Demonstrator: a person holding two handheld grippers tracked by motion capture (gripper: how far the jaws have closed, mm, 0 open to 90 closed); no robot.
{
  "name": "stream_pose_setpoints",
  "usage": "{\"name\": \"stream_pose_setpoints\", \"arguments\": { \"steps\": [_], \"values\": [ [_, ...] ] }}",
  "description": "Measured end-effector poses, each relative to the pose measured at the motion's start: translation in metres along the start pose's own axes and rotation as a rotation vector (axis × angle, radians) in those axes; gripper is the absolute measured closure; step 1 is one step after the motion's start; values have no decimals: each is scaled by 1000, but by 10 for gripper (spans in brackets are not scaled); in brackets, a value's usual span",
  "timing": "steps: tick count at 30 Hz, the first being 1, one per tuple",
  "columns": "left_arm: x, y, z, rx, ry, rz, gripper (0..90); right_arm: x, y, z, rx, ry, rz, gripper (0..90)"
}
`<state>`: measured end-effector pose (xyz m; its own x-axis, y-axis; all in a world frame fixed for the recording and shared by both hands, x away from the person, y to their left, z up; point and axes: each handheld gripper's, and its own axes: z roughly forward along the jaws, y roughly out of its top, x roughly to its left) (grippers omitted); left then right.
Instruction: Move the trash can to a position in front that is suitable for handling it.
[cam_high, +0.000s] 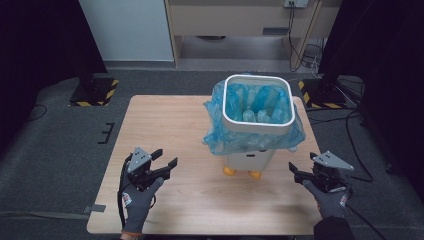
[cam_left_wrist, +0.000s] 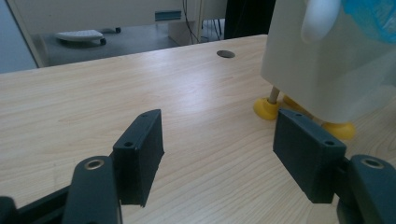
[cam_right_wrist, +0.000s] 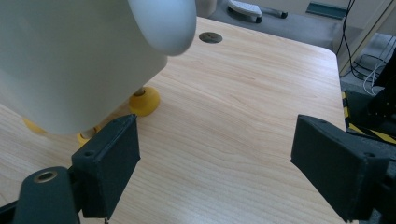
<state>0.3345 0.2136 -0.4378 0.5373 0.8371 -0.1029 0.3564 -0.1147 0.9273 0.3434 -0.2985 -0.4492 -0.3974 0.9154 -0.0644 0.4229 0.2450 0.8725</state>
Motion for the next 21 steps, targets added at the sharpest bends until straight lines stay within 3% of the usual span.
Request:
{"name": "stream_pose_setpoints", "arguments": {
  "steps": [21],
  "values": [
    [-26,20,34,-18,-71,52,343,2,16,0,-52,28,-9,173]
  ]
}}
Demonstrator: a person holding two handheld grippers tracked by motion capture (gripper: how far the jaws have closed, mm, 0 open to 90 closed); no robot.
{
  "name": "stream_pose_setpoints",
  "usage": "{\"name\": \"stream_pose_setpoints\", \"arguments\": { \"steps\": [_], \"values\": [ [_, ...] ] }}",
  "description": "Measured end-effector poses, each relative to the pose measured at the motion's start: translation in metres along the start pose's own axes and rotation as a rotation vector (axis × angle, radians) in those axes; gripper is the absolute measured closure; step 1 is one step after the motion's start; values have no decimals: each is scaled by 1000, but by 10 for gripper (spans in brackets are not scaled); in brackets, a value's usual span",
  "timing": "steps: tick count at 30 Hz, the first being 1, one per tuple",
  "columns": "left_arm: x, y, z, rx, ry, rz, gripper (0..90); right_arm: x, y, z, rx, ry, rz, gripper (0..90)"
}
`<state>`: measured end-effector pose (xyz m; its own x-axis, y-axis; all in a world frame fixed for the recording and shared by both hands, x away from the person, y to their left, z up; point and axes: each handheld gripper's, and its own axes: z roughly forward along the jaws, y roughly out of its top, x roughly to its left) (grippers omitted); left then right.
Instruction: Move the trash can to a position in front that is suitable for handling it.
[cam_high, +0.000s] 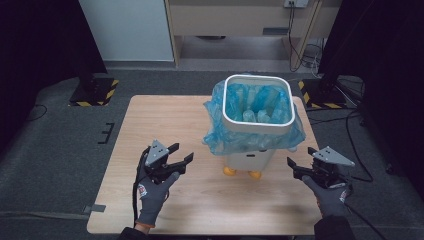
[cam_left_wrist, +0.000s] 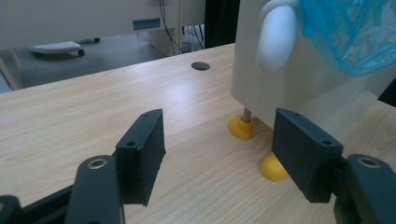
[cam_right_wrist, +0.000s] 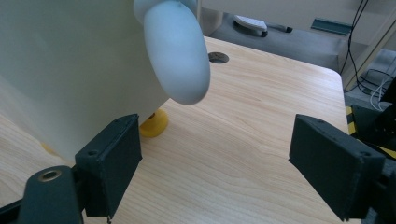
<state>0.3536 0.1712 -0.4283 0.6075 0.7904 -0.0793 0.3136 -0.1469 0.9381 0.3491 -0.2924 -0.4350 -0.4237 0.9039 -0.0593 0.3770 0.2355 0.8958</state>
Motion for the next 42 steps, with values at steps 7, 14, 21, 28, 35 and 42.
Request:
{"name": "stream_pose_setpoints", "arguments": {
  "steps": [7,14,21,28,35,42],
  "values": [
    [-7,12,16,-10,-10,10,352,0,8,1,-22,8,-7,241],
    [-12,16,24,-6,-18,25,363,2,11,3,-32,31,-12,324],
    [-18,23,32,-5,-26,51,402,3,16,6,-43,60,-8,431],
    [-21,27,38,-6,-26,59,463,2,18,7,-62,79,6,500],
    [-25,31,42,5,-45,51,572,4,20,11,-74,102,12,585],
    [-28,34,42,16,-52,77,641,5,21,11,-80,107,10,605]
  ]
}}
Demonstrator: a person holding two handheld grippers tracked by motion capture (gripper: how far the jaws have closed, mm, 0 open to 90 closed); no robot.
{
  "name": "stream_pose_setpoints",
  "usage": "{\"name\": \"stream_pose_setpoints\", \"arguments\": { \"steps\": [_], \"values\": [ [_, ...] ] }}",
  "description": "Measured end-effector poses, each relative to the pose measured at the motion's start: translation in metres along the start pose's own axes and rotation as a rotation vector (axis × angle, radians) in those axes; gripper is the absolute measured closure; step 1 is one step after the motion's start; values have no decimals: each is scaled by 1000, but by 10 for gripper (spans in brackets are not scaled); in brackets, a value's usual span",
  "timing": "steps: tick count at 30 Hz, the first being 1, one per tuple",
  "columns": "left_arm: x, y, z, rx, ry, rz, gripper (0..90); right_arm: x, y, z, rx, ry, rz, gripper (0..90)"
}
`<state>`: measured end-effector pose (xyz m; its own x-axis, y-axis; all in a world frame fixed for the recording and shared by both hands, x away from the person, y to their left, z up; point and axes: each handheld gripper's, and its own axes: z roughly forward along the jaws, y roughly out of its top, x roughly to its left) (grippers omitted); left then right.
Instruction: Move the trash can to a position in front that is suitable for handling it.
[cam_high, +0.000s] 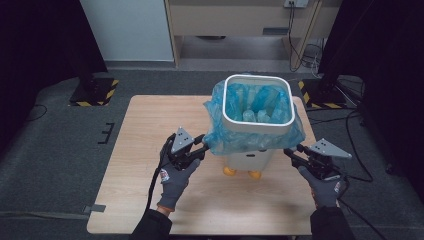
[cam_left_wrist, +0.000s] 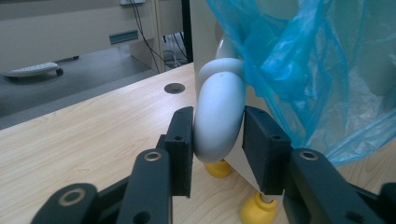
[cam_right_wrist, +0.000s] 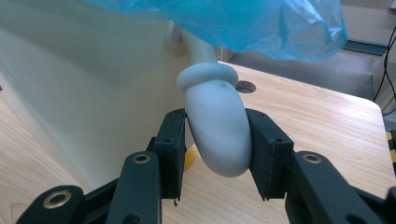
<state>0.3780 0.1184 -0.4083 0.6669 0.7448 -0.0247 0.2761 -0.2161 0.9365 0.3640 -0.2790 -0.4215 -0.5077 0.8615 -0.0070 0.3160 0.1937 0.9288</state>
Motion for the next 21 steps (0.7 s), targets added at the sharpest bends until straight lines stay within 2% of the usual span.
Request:
{"name": "stream_pose_setpoints", "arguments": {
  "steps": [5,10,14,21],
  "values": [
    [-1,1,-1,7,3,2,652,1,0,-1,-1,5,6,621],
    [-3,4,-4,-12,-3,-9,662,2,0,-2,-2,14,12,634],
    [-2,4,-5,-9,-4,-4,664,3,1,-3,-4,15,11,638],
    [-3,5,-8,-7,8,-4,665,6,2,-4,-16,26,18,640]
  ]
}}
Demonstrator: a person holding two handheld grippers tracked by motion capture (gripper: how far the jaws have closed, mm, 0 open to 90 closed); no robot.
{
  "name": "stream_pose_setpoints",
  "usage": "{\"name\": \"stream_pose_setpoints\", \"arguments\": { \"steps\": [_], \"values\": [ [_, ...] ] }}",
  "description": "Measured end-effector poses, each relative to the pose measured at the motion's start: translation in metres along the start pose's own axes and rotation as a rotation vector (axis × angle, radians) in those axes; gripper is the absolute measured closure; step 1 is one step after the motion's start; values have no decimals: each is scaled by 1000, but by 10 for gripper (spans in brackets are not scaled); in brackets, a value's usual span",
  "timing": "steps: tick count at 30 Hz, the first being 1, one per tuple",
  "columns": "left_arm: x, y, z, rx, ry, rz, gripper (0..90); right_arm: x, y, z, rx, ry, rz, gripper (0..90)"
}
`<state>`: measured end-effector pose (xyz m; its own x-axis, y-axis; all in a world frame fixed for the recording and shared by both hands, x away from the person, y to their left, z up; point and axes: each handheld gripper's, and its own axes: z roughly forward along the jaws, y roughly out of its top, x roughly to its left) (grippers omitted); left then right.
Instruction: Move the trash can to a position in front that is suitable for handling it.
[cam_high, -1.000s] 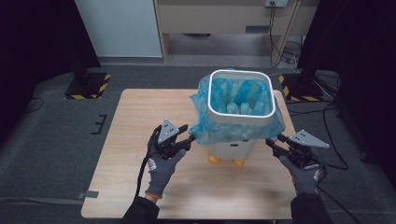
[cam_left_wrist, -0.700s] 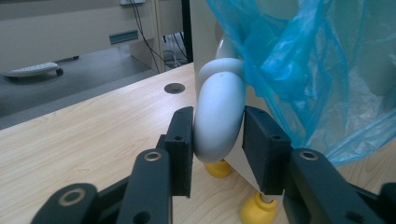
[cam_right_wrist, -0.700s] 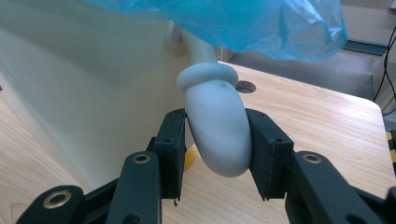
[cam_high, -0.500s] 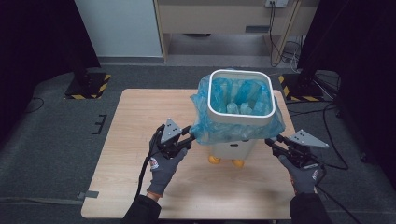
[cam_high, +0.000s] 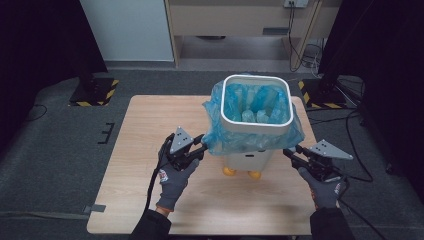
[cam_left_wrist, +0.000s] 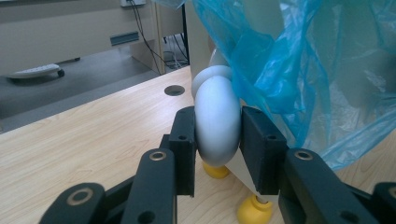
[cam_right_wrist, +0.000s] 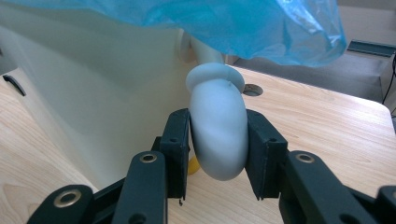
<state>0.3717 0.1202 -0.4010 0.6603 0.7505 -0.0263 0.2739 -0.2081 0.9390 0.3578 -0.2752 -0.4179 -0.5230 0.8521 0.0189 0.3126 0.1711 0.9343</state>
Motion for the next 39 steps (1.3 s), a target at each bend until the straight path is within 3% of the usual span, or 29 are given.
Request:
{"name": "stream_pose_setpoints", "arguments": {
  "steps": [11,19,38,39],
  "values": [
    [4,-4,-14,-12,6,-30,667,10,0,1,3,29,-5,642],
    [8,-10,-31,-10,26,-35,667,25,1,3,4,64,-23,643],
    [15,-21,-65,2,51,-29,667,55,-1,-1,11,135,-49,641],
    [17,-21,-65,-14,44,-9,667,57,-1,0,8,140,-51,641]
  ]
}}
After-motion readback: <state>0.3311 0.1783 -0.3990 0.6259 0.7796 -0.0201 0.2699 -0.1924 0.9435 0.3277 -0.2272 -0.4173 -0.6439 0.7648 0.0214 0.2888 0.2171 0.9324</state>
